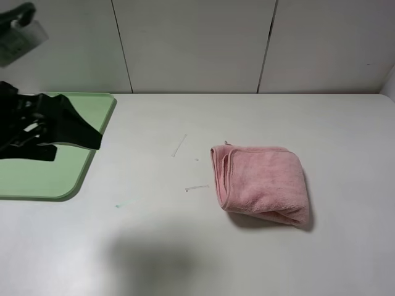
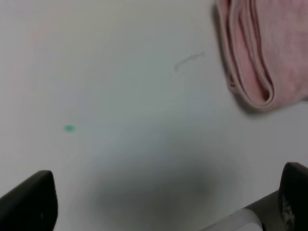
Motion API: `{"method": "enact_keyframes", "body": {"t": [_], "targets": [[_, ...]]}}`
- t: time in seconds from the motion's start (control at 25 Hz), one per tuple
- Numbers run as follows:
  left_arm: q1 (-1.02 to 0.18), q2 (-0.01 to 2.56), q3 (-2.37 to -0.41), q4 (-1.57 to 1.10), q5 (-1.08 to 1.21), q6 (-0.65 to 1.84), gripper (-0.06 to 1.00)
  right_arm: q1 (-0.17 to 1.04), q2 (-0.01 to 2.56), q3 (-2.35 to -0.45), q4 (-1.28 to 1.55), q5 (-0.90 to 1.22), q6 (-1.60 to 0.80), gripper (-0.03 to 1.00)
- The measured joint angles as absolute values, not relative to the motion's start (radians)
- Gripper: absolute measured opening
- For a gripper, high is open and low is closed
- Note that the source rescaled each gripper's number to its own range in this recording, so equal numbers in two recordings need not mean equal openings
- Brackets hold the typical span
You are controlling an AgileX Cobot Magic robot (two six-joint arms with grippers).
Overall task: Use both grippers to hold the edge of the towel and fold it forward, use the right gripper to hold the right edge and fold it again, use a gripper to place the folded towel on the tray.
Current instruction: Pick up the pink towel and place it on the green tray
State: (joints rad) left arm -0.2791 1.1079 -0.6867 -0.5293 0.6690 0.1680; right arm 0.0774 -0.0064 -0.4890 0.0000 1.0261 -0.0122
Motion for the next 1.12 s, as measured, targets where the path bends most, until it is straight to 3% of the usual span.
{"method": "enact_keyframes", "body": {"t": [0.32, 0.76, 1.12], "targets": [[-0.437, 1.353, -0.78, -0.553, 0.597, 0.168, 0.99, 0.077, -0.006, -0.489, 0.0, 1.026, -0.012, 1.0], [-0.624, 1.648, -0.991, -0.564, 0.52, 0.196, 1.0, 0.077, -0.006, -0.489, 0.0, 1.026, -0.012, 1.0], [-0.706, 1.846, -1.117, -0.614, 0.48, 0.205, 1.0, 0.077, -0.006, -0.489, 0.0, 1.026, -0.012, 1.0]]}}
